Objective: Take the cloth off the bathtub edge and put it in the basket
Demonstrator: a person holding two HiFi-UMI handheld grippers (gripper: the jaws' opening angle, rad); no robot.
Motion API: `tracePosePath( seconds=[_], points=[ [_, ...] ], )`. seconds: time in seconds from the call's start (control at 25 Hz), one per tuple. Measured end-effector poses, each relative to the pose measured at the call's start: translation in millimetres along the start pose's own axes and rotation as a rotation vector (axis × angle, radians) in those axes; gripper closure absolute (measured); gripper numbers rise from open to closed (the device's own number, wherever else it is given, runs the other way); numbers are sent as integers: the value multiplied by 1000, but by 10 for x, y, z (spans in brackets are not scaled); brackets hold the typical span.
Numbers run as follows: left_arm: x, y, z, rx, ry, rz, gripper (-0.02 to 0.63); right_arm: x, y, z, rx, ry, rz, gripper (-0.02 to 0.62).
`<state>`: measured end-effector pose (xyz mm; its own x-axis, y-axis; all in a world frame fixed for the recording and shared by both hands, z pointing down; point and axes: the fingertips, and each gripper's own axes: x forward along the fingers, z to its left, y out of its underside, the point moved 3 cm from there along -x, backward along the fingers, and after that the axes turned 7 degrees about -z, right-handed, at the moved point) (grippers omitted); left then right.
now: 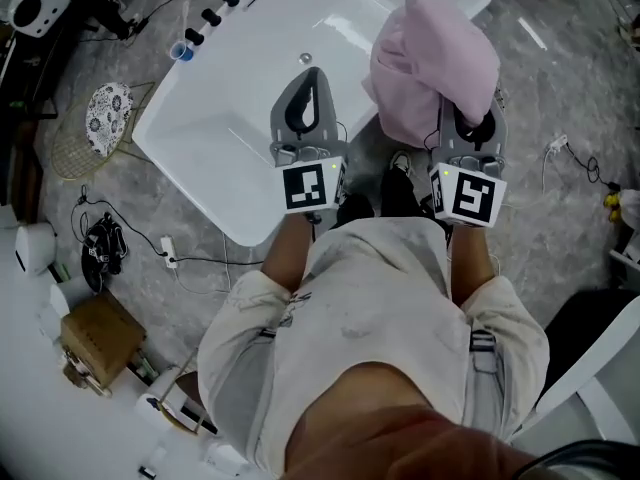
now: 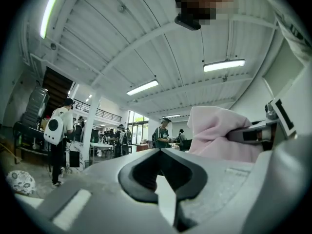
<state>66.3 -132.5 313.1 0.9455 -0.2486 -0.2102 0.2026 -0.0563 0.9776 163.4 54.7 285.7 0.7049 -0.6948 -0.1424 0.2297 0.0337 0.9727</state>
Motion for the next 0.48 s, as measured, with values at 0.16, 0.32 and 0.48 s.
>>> tracePosePath(
  seconds=[0.16,0.32,0.48],
  points=[
    [223,8,-347,-3,72,-1,604,-129,118,-412,14,85,22,479],
    [496,12,-795,-10,149,-12,604,-243,217,-802,4,141,29,479],
    [749,72,-1253,-19,215,-2,604,-362,365,-1218,19,193,61,479]
  ],
)
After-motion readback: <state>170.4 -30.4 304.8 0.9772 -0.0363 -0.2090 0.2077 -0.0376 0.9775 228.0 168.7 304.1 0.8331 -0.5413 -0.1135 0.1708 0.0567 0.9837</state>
